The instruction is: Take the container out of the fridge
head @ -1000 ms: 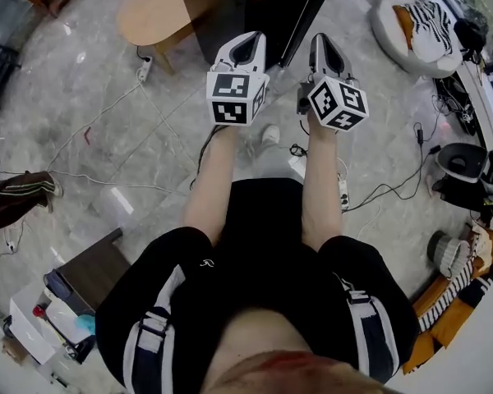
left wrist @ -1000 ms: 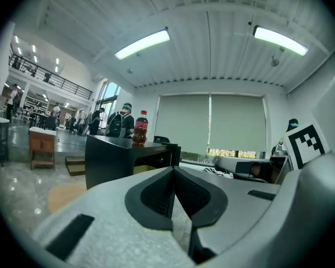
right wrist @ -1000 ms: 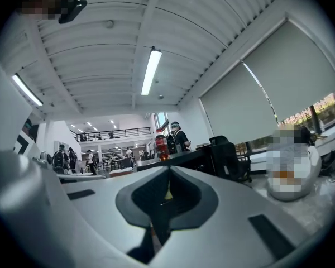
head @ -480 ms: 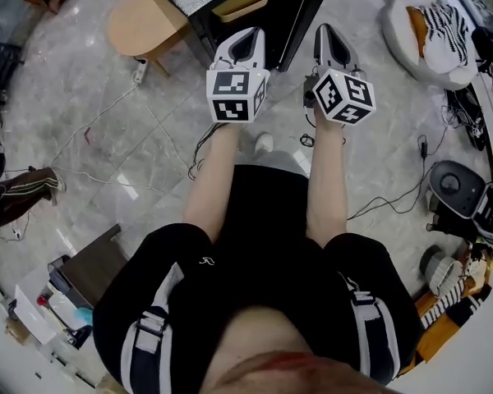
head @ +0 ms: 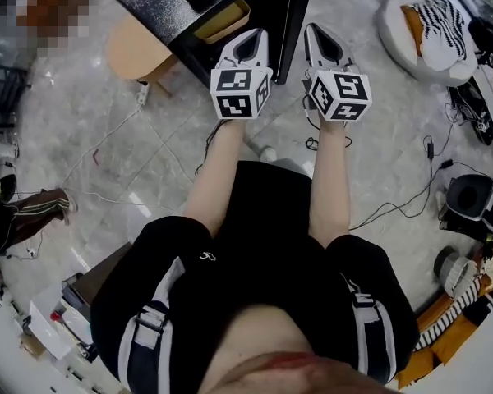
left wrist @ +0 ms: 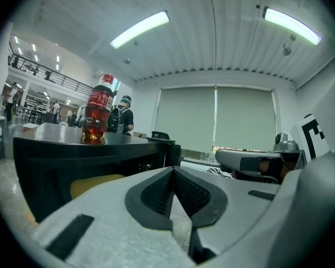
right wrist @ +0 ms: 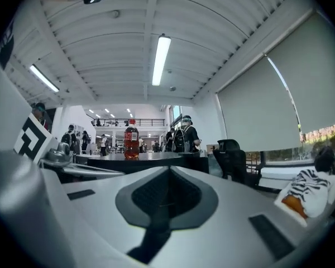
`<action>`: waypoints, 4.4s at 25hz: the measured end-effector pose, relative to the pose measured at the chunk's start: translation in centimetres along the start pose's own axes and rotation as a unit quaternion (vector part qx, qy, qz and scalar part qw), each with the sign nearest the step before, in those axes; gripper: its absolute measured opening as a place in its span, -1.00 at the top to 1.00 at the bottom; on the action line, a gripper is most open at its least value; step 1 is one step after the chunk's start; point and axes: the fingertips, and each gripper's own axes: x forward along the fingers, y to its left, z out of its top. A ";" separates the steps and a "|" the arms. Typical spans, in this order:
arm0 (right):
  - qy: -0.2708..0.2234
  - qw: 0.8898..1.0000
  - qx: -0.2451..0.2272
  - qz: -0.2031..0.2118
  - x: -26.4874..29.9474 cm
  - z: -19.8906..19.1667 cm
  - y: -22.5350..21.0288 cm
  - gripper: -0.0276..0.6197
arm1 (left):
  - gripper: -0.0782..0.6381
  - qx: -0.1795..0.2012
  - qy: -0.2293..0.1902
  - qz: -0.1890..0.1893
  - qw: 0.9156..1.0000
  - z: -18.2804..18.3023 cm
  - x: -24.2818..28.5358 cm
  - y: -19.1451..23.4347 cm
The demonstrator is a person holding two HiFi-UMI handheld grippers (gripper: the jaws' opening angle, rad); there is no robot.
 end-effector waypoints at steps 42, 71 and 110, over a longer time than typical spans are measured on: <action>0.196 0.771 -0.523 0.306 16.3 -14.8 14.4 0.86 | 0.76 -0.091 0.042 0.140 0.985 -7.4 -4.4 13.7; 0.227 0.897 -0.318 0.204 8.1 -10.5 7.8 0.87 | 0.76 -0.052 0.045 0.057 0.996 -4.7 -0.5 8.6; -0.031 0.996 0.073 -0.032 -2.9 0.5 -6.5 0.87 | 0.76 0.020 -0.030 -0.039 0.999 3.2 3.1 -3.0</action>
